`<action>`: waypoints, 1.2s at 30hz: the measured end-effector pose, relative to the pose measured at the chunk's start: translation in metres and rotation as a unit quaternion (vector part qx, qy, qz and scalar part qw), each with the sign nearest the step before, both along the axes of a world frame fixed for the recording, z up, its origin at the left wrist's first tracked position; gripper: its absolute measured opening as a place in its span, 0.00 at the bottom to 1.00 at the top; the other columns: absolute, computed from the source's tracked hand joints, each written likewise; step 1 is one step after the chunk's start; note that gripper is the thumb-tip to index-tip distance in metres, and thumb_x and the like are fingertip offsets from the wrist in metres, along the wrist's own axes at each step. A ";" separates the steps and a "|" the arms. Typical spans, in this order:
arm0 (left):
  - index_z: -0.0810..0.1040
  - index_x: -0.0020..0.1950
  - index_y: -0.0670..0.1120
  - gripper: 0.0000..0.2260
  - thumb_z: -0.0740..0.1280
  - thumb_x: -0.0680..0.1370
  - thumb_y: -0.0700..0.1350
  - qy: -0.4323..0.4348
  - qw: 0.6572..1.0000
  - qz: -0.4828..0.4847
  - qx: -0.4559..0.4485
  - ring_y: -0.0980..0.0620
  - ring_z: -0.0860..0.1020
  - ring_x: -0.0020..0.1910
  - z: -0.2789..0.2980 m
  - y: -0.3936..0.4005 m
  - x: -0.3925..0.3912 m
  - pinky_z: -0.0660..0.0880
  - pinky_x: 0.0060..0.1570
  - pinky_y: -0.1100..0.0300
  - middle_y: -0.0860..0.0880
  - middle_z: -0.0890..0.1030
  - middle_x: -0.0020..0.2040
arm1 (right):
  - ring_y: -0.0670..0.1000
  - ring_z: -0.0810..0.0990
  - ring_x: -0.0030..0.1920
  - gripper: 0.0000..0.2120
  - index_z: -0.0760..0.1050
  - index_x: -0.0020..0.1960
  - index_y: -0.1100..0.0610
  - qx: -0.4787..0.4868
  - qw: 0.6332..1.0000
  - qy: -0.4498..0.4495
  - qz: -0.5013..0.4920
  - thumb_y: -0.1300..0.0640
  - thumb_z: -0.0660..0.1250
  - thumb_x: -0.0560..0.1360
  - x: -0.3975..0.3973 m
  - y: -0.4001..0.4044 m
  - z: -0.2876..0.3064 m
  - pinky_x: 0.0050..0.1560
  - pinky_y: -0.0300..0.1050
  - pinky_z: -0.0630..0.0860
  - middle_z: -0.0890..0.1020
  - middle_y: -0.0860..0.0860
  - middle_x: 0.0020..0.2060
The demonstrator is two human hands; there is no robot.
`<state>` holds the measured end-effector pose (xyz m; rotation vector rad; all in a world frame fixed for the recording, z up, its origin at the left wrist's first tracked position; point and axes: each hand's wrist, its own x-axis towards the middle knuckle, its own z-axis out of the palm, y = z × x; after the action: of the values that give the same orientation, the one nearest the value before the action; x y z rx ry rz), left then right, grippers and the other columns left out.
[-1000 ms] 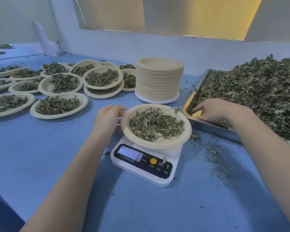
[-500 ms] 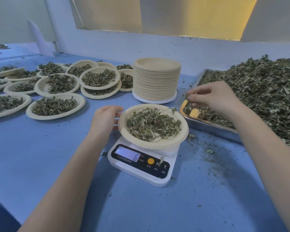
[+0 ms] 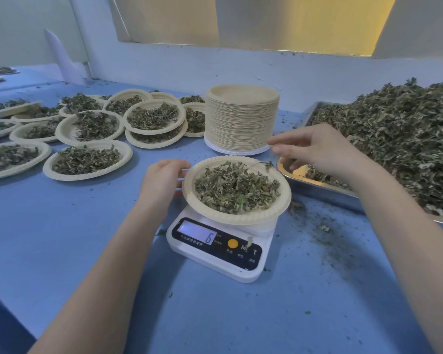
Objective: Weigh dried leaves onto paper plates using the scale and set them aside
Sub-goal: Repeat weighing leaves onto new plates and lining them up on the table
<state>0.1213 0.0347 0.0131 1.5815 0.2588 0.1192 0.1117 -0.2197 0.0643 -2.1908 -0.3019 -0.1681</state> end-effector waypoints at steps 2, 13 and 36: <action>0.80 0.52 0.42 0.08 0.64 0.76 0.41 0.000 1.000 0.000 0.001 0.54 0.75 0.34 0.000 -0.001 0.000 0.71 0.26 0.66 0.48 0.79 0.41 | 0.41 0.82 0.34 0.07 0.81 0.49 0.43 -0.009 1.000 0.000 0.005 0.54 0.71 0.73 0.000 -0.001 -0.001 0.40 0.35 0.80 0.83 0.40 0.33; 0.80 0.46 0.43 0.05 0.65 0.76 0.42 -0.004 1.000 -0.002 0.017 0.53 0.76 0.35 -0.001 -0.001 0.000 0.71 0.25 0.66 0.47 0.80 0.44 | 0.39 0.80 0.32 0.06 0.81 0.49 0.42 -0.064 0.998 0.017 -0.022 0.47 0.71 0.72 0.000 -0.001 -0.003 0.33 0.30 0.74 0.83 0.38 0.33; 0.82 0.42 0.46 0.06 0.65 0.74 0.44 -0.006 0.999 -0.014 0.046 0.50 0.77 0.42 -0.005 0.000 0.001 0.70 0.34 0.60 0.47 0.81 0.46 | 0.53 0.78 0.50 0.09 0.83 0.49 0.53 -0.355 0.901 0.171 -0.183 0.61 0.67 0.73 0.013 -0.037 -0.016 0.51 0.42 0.75 0.82 0.51 0.50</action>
<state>0.1223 0.0342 0.0084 1.6747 0.2245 0.1192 0.1246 -0.2562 0.0483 -2.9284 0.3100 0.1525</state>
